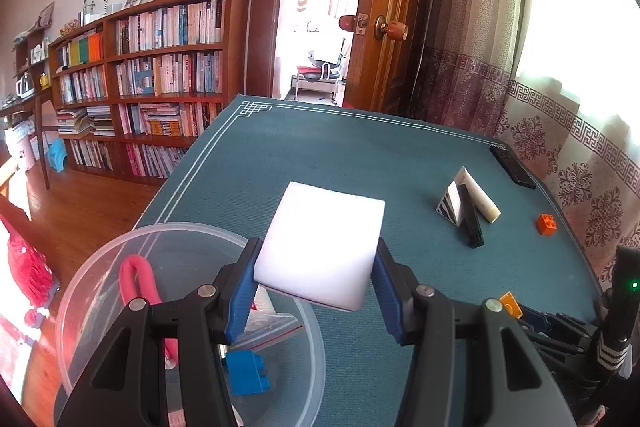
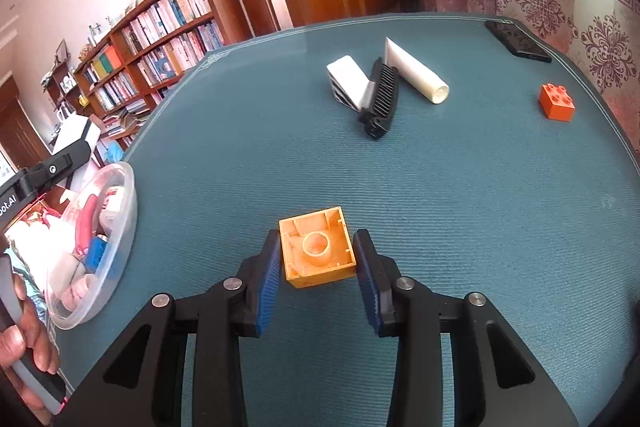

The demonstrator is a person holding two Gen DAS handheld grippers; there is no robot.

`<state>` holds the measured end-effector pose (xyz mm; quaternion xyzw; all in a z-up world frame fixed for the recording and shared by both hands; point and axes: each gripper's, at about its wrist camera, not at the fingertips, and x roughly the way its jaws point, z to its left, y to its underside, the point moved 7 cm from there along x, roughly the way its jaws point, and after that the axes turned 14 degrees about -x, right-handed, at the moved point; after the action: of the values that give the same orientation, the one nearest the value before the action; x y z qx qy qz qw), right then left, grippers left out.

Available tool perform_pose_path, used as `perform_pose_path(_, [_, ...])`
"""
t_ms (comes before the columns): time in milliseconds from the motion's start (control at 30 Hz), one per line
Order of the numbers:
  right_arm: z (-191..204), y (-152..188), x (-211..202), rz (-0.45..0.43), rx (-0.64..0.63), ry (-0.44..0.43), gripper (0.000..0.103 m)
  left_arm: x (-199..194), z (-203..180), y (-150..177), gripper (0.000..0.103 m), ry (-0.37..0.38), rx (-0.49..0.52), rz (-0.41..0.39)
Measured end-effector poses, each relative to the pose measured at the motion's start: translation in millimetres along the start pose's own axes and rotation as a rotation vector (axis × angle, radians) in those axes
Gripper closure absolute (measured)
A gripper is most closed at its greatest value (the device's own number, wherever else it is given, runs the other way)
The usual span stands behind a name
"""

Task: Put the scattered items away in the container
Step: 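Carry the sponge block and yellow brick over the clear bowl with both grippers, then open both grippers to drop the sponge and yellow brick into the bowl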

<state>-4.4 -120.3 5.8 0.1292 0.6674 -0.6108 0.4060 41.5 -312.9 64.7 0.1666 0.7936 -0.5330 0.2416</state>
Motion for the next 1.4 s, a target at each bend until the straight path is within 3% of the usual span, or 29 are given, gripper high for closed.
perform_pose_path(433, [94.5,-34.7,-0.7,-0.035,-0.124,-0.186,0.064,-13.0,91.2,-13.0,0.045,-0.144,-0.093,-0.017])
perform_pose_path(633, [139.8,-41.4,2.7,-0.03,-0.178,-0.264,0.064,-10.1,113.2,-10.6,0.044,-0.16,-0.122,0.004])
perform_pose_path(1000, [206.8,-24.1,7.5,0.009,-0.302,-0.376,0.064,-0.7,130.9,-2.7,0.043,-0.156,-0.168,0.055])
perform_pose_path(1067, [213.4,-20.5,8.7,0.016,-0.319,-0.387,0.064,0.4,131.8,-2.1,0.039,-0.16,-0.173,0.059])
perform_pose_path(1167, [220.9,-16.5,13.8,0.031,-0.333,-0.4,0.064,1.4,134.8,-0.4,0.02,-0.168,-0.183,0.063])
perform_pose_path(1400, [225.9,-9.5,14.2,0.042,-0.359,-0.404,0.059,3.7,141.8,1.6,0.02,-0.173,-0.224,0.075])
